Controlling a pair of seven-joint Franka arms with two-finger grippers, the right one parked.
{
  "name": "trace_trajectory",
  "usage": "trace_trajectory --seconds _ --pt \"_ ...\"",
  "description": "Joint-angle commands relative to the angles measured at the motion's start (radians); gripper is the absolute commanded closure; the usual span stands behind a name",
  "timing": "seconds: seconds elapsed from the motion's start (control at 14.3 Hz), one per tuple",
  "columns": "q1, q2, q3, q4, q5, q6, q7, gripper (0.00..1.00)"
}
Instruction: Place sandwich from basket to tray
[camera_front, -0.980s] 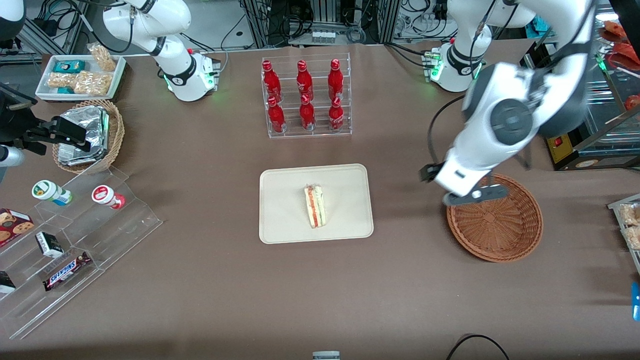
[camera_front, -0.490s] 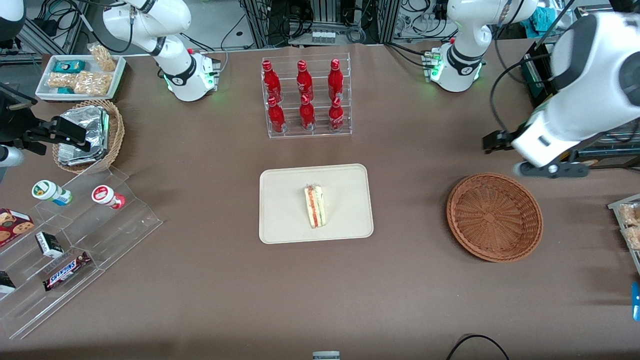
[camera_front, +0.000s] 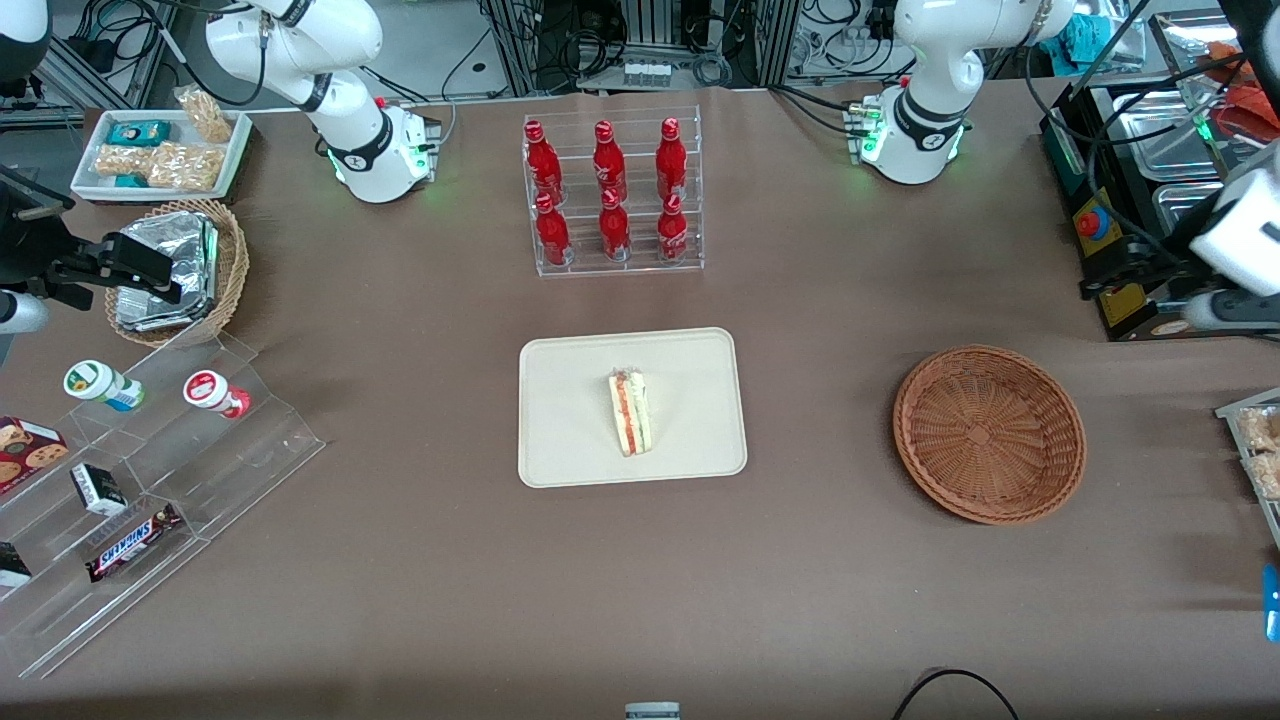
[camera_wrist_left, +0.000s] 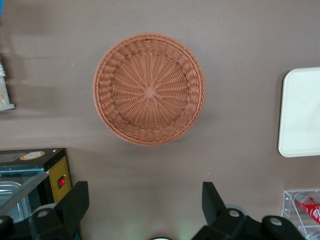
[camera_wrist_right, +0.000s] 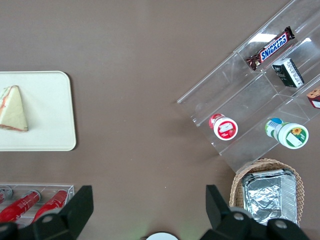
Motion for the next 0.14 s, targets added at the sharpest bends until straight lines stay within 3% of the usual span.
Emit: trace_trajectory --seconds 0.0,0.07 --pt "-0.008 -0.004 0.013 0.019 -0.006 -0.017 0.008 0.00" --pt "-0.008 -0.004 0.013 0.019 -0.006 -0.019 0.007 0.00"
